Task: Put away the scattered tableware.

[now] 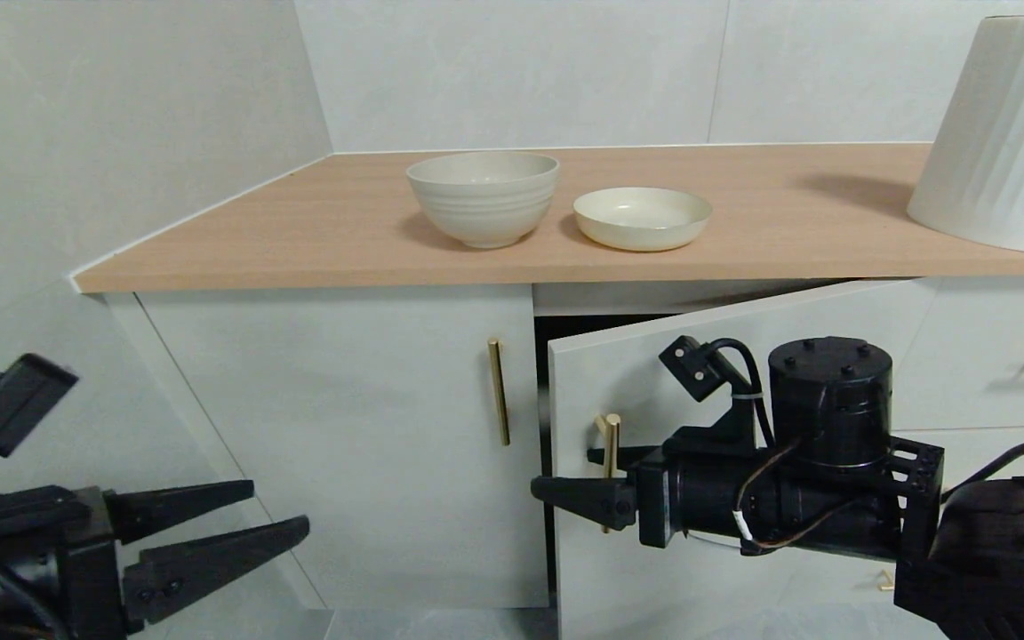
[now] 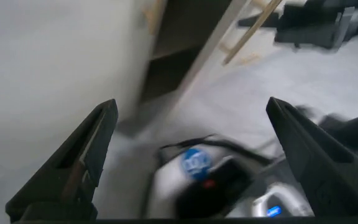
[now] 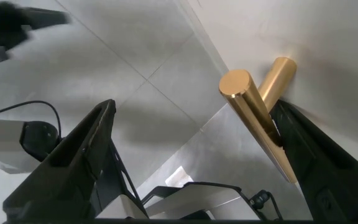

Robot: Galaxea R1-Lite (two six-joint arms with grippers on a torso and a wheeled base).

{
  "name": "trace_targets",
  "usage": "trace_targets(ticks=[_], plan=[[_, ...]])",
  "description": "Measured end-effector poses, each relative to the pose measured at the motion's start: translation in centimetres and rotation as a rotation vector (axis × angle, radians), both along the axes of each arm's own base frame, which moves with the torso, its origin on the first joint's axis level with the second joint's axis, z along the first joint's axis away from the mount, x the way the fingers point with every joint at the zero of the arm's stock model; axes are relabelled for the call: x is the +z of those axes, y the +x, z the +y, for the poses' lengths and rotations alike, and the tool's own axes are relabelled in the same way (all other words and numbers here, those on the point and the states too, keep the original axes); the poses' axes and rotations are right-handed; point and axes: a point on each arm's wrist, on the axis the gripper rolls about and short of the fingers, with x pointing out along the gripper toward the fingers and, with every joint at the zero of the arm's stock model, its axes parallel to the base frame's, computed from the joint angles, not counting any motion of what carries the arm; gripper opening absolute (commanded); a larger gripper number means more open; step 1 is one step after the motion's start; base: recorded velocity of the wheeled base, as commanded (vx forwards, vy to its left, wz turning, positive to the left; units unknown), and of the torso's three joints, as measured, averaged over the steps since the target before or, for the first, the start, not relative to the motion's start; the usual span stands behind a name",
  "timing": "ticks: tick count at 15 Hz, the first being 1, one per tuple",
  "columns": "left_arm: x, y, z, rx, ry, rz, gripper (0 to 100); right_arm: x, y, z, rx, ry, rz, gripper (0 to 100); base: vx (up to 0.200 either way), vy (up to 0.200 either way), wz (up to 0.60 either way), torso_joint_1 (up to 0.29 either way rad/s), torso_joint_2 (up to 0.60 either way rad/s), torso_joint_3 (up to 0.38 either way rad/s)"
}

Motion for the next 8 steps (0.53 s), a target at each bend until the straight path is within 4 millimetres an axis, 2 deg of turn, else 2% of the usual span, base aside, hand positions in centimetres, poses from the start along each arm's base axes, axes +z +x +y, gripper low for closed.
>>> trace_targets(ticks=[2,3,8], plan=[[-1.1,1.0,-0.6,-0.016,-0.01,0.07,100,0.0,0.0,0.0,0.0,-0.001,0.001,100,0.0,0.0,0.0,0.0,0.0,0.0],[-1.3,1.2,-0.7,-0.021,-0.008,0.083,0,-0.1,0.0,0.0,0.0,-0.001,0.002,100,0.0,0.0,0.0,0.0,0.0,0.0],[-1.7,1.8,-0.8,-0.023,0.005,0.103,0,-0.3,0.1,0.1,-0.001,-0.007,0.009,100,0.0,0.0,0.0,0.0,0.0,0.0]])
